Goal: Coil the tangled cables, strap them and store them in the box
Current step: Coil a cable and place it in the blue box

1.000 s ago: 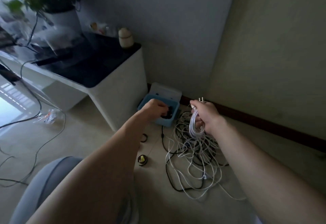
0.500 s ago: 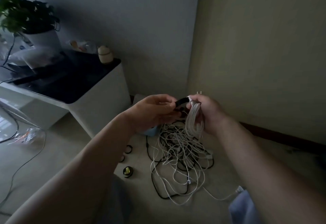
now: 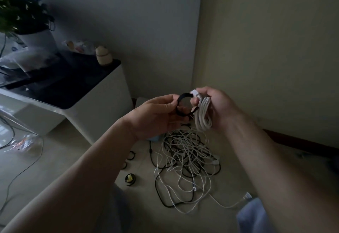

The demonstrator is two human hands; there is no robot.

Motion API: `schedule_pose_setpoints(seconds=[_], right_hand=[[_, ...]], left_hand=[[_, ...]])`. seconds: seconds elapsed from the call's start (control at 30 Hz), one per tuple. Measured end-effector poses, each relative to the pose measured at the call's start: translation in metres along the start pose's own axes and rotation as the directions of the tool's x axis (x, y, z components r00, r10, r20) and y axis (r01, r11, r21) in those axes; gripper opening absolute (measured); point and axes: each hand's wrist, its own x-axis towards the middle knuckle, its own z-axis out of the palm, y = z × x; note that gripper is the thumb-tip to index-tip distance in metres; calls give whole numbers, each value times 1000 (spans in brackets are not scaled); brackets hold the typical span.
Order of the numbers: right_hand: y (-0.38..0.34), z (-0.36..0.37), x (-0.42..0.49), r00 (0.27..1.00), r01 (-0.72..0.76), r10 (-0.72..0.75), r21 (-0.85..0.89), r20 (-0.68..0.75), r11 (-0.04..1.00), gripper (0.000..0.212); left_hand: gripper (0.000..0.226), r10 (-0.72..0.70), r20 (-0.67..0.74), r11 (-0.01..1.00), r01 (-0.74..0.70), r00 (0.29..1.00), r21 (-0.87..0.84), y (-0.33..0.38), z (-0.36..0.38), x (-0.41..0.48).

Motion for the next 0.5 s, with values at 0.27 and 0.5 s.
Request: schedule_pose_setpoints(seconds=[0.27, 0.5], right_hand=[[5, 10, -10, 998, -50, 50, 20, -23, 999, 23], [4, 10, -18, 996, -43, 44, 7, -83, 999, 23]], left_hand=[[23, -50, -91, 992, 60, 995, 114, -3, 5, 2], [11, -38, -123, 990, 54, 992, 128, -1, 9, -3]])
